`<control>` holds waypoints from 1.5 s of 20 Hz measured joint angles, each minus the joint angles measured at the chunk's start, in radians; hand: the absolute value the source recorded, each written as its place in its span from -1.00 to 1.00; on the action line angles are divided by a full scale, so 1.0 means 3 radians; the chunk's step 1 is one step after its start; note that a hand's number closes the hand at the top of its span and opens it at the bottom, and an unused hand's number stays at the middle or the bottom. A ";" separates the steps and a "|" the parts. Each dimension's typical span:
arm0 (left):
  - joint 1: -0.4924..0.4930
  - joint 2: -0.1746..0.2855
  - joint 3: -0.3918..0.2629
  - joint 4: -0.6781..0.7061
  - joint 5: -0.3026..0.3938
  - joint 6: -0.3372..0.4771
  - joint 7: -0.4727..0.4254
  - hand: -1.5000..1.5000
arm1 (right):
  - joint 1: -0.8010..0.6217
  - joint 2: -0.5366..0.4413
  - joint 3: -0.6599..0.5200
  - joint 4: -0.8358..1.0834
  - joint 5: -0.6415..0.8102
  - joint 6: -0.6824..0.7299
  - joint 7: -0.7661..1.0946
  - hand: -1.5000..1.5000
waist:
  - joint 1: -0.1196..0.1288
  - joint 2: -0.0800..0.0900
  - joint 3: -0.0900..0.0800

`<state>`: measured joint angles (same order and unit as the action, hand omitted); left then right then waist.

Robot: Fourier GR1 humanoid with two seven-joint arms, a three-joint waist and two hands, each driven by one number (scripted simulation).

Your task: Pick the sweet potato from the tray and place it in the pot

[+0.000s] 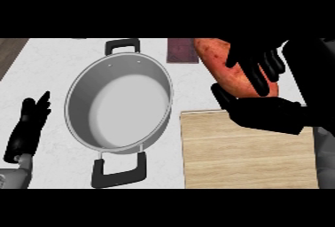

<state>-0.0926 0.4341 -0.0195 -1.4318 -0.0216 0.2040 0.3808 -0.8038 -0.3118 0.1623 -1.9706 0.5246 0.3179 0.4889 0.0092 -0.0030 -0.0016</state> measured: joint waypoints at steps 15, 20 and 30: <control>-0.0048 -0.0084 0.0085 0.0090 -0.0072 -0.0103 -0.0054 0.00 | -0.1063 0.0942 0.0501 0.1532 0.0174 -0.0055 0.0537 1.00 | 0.0027 0.0016 0.0001; -0.0116 -0.0065 0.0110 0.0063 -0.0088 -0.0147 0.0006 0.00 | -0.1173 0.1010 0.0690 0.2187 -0.0053 -0.0347 0.0478 -1.00 | 0.0063 0.0023 0.0001; -0.0205 -0.0104 0.0103 0.0091 -0.0156 -0.0188 0.0048 0.00 | -0.1026 0.1036 0.1141 0.2681 -0.0946 -0.1343 0.0235 -1.00 | 0.0094 0.0030 0.0003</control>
<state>-0.1540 0.4028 0.0115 -1.4046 -0.0684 0.1475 0.3951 -1.1116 -0.0008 0.5047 -1.1664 0.2408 -0.0850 0.5594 0.0376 0.0060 -0.0008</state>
